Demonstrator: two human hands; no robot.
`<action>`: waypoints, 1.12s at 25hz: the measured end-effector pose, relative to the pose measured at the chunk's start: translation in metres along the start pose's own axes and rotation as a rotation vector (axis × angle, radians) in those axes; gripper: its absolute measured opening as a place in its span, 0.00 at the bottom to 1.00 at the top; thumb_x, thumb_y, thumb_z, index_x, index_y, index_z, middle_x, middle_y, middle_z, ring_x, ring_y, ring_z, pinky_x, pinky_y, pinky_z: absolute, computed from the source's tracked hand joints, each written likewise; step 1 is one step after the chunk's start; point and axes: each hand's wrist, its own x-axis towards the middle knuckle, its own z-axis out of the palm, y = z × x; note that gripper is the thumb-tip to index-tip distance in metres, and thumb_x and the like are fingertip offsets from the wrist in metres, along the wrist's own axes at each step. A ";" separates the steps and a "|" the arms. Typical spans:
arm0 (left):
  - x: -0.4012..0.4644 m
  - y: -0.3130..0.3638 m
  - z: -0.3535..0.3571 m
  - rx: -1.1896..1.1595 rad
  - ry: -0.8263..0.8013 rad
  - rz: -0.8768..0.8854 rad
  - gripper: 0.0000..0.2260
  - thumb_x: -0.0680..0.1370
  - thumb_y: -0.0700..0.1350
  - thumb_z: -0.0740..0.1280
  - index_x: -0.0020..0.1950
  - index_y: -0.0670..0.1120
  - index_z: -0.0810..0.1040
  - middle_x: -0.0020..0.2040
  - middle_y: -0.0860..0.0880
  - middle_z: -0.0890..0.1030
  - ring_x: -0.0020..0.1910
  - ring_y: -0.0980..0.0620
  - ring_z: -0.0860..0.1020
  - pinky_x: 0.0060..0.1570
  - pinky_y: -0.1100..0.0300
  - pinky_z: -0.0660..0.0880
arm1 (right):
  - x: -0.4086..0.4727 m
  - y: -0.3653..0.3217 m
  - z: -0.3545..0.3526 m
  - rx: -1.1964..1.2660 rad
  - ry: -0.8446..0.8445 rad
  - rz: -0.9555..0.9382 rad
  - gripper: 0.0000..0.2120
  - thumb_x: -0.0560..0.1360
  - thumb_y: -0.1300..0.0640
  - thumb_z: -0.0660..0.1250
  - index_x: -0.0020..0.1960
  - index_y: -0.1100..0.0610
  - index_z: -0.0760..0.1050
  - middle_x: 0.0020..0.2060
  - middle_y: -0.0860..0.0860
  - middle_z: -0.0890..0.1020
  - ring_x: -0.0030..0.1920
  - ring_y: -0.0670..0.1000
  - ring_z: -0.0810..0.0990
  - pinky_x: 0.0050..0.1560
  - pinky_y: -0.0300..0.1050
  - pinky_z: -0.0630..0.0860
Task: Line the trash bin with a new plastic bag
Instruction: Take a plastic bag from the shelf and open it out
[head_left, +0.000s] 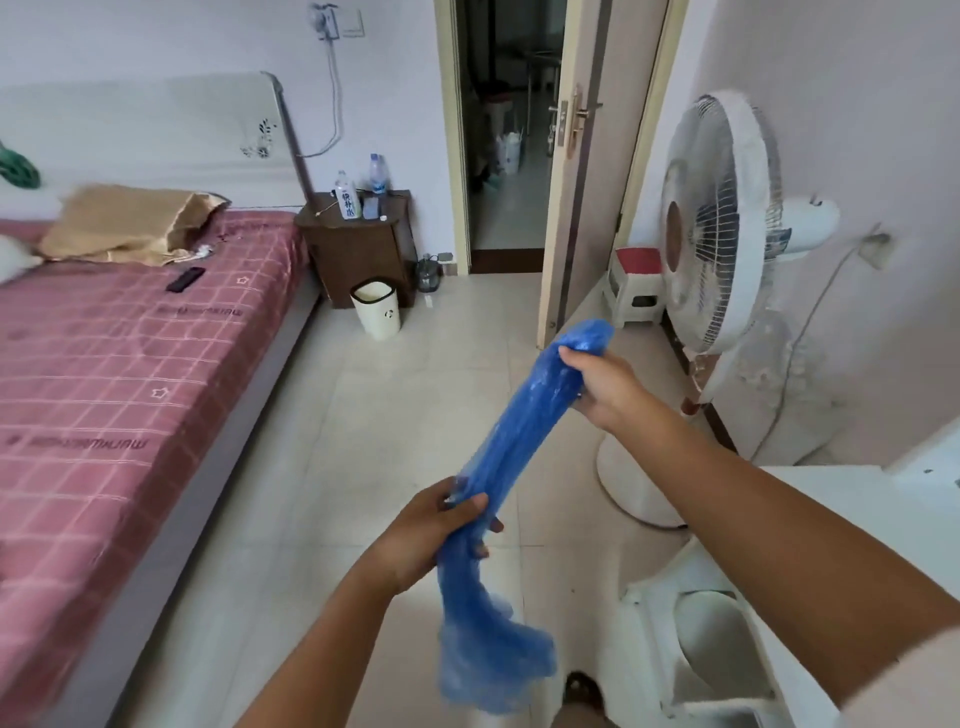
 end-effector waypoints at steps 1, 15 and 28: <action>0.003 0.005 -0.011 -0.002 0.039 -0.004 0.08 0.77 0.45 0.64 0.52 0.41 0.76 0.37 0.46 0.84 0.27 0.49 0.76 0.31 0.59 0.76 | 0.020 -0.009 -0.002 0.020 0.067 0.010 0.19 0.75 0.61 0.66 0.64 0.60 0.69 0.62 0.57 0.76 0.59 0.57 0.77 0.57 0.54 0.76; 0.165 0.090 -0.058 -0.225 0.486 0.108 0.08 0.74 0.42 0.69 0.47 0.38 0.82 0.41 0.44 0.86 0.40 0.45 0.83 0.42 0.57 0.81 | 0.134 0.009 0.082 -0.362 -0.656 0.292 0.11 0.75 0.59 0.66 0.54 0.62 0.78 0.49 0.58 0.84 0.47 0.55 0.84 0.50 0.48 0.81; 0.199 0.115 -0.179 -0.619 0.448 0.248 0.23 0.72 0.32 0.67 0.63 0.52 0.72 0.54 0.46 0.82 0.50 0.45 0.81 0.42 0.50 0.81 | 0.256 -0.009 0.159 -0.633 -0.361 0.305 0.24 0.75 0.44 0.62 0.58 0.64 0.74 0.54 0.58 0.81 0.50 0.55 0.80 0.52 0.50 0.78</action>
